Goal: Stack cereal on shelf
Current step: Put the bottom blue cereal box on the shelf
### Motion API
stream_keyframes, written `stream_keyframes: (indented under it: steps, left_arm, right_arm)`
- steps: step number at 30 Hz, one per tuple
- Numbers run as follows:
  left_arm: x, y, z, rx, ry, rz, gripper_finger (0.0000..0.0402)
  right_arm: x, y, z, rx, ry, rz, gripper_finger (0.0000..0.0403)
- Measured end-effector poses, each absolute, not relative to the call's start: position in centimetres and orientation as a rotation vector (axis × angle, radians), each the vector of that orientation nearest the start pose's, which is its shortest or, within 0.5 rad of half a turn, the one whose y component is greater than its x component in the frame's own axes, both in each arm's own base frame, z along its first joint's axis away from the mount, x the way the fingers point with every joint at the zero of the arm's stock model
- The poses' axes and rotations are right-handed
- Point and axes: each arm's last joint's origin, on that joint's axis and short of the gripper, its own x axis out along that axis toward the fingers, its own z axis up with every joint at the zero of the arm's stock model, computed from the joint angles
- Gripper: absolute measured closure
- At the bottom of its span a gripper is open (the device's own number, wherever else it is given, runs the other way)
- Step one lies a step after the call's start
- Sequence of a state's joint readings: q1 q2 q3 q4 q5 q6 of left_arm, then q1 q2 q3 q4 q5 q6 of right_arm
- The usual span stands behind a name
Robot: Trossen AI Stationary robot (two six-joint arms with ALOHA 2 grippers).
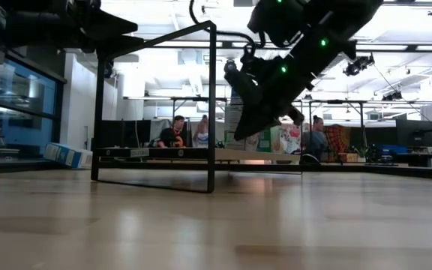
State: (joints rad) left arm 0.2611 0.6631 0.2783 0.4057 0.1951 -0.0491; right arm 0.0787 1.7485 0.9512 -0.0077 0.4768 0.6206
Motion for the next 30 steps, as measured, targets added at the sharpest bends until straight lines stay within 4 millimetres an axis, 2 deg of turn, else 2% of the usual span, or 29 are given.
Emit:
stream_keyframes:
  steps: [4, 9, 14, 21, 30]
  left_arm:
    - [15.4, 3.5, 23.2, -0.045, -0.022, 0.065, 0.0204]
    - [15.4, 3.5, 23.2, -0.045, -0.024, 0.066, 0.0204]
    - [15.4, 3.5, 23.2, -0.044, -0.025, 0.065, 0.0204]
    - [15.4, 3.5, 23.2, -0.044, -0.025, 0.065, 0.0204]
    - [15.4, 3.5, 23.2, -0.043, -0.024, 0.066, 0.0204]
  right_arm:
    - [34.3, 2.3, 16.3, 0.348, 0.76, -0.516, 0.0403]
    - [33.3, 2.6, 15.8, 0.298, 0.827, -0.627, 0.0403]
    - [33.0, 2.0, 15.8, 0.232, 0.772, -0.771, 0.0403]
    - [33.8, 1.0, 16.3, 0.229, 0.702, -0.762, 0.0403]
    - [33.9, -1.6, 16.4, 0.235, 0.695, -0.82, 0.0403]
